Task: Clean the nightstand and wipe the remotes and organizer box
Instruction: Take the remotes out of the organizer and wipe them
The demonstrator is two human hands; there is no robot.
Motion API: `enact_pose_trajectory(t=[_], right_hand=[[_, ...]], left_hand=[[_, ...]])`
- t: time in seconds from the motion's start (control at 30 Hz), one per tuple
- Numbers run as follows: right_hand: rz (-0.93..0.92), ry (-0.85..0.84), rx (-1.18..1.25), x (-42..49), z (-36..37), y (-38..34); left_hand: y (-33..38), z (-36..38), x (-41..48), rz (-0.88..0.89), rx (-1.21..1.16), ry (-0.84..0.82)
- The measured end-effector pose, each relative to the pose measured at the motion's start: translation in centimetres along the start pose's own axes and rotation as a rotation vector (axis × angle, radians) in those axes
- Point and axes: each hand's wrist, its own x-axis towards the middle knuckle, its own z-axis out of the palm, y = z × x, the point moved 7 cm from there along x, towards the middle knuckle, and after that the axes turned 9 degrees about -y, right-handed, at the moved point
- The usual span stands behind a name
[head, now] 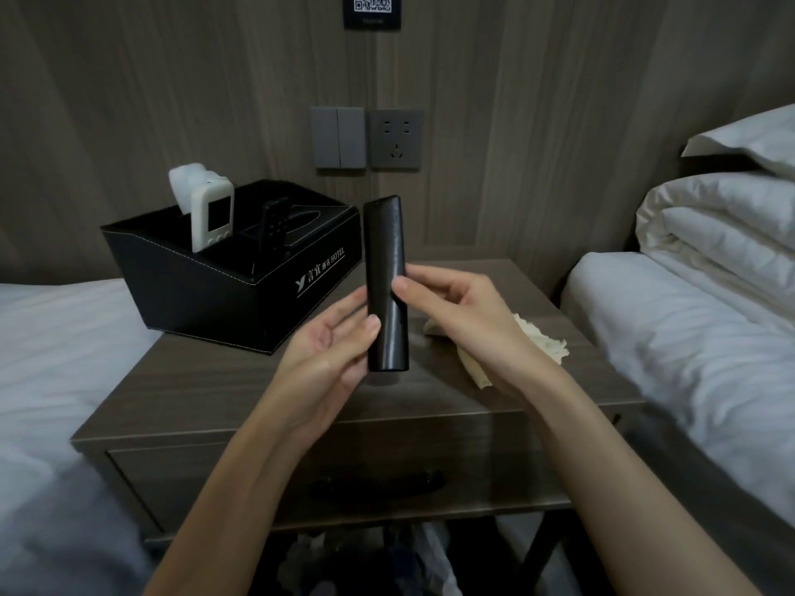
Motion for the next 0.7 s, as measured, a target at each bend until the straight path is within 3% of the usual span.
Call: enact_pose_trajectory(t=[0.23, 0.43, 0.6, 0.7], right_hand=[[-0.006, -0.134, 0.271, 0.9, 1.0, 0.3], [-0.008, -0.2, 0.388, 1.2, 1.1, 0.0], [-0.014, -0.116, 0.277, 2.2, -0.6, -0.8], [-0.112, 0.017, -0.062, 3.1, -2.7, -2.0]], left_hand=[[-0.1, 1.0, 0.3, -0.055, -0.128, -0.073], [0.3, 1.1, 0.1, -0.059, -0.068, -0.057], [0.4, -0.9, 0.4, -0.004, 0.216, 0.111], [0.6, -1.9, 0.7, 0.07, 0.538, 0.19]])
